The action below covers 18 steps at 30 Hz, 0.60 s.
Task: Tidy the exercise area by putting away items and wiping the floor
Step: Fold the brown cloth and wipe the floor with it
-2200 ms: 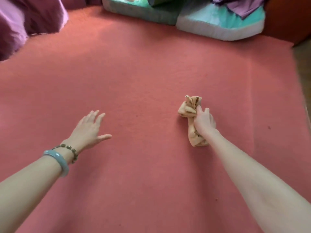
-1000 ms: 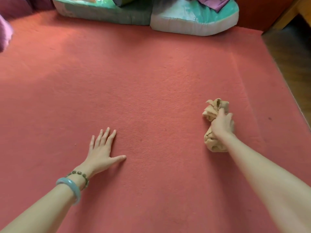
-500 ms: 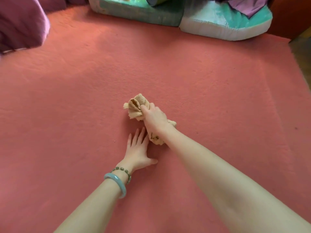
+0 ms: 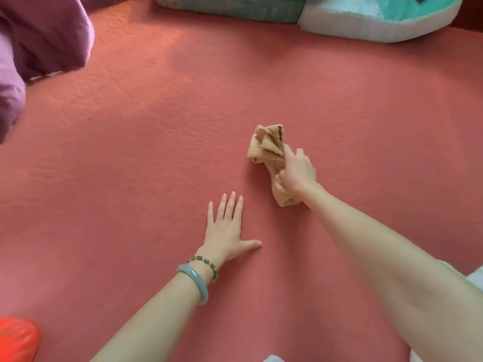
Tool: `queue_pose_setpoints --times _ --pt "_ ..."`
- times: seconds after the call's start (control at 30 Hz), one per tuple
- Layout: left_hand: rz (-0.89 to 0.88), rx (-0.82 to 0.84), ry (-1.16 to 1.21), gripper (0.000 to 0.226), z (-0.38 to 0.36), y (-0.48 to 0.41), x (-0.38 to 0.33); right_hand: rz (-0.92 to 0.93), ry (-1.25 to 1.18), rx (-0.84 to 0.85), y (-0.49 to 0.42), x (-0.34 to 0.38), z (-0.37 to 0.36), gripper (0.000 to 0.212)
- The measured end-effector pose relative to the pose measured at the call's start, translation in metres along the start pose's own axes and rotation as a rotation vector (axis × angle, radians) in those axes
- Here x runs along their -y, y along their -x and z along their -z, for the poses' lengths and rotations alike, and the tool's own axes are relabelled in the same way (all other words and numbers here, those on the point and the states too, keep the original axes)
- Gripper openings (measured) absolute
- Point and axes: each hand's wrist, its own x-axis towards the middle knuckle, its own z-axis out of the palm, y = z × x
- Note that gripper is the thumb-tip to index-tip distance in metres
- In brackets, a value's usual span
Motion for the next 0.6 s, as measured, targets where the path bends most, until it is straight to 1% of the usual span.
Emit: queue_pose_setpoints --times 0.17,0.27,0.3,0.33,0.37,0.43,0.5,0.6 --pt "-0.007 0.007 0.038 0.117 -0.008 -0.002 0.002 -0.245 0.061 -0.158 -0.035 -0.062 0.025 0.046" --pt "-0.011 -0.009 0.051 0.117 -0.011 -0.001 0.006 -0.430 0.034 -0.203 -0.057 -0.076 0.036 0.044" --pt "-0.010 -0.016 0.056 0.117 -0.012 -0.002 0.006 -0.442 0.024 -0.206 -0.064 -0.069 0.036 0.042" --pt "-0.008 -0.020 0.059 0.118 -0.012 -0.003 0.005 -0.413 0.027 -0.202 -0.070 -0.054 0.033 0.040" --pt "-0.004 -0.017 0.064 0.118 -0.011 -0.004 0.004 -0.345 0.039 -0.194 -0.075 -0.034 0.027 0.039" --pt "0.005 -0.024 0.086 0.118 -0.011 -0.004 0.002 -0.126 0.056 -0.143 -0.078 0.019 0.011 0.039" --pt "0.008 -0.035 0.094 0.118 -0.010 -0.005 0.002 0.141 0.072 -0.058 -0.067 0.078 -0.010 0.039" --pt "-0.034 -0.067 0.090 0.111 -0.006 -0.006 0.010 0.559 0.148 0.032 -0.030 0.152 -0.043 0.043"
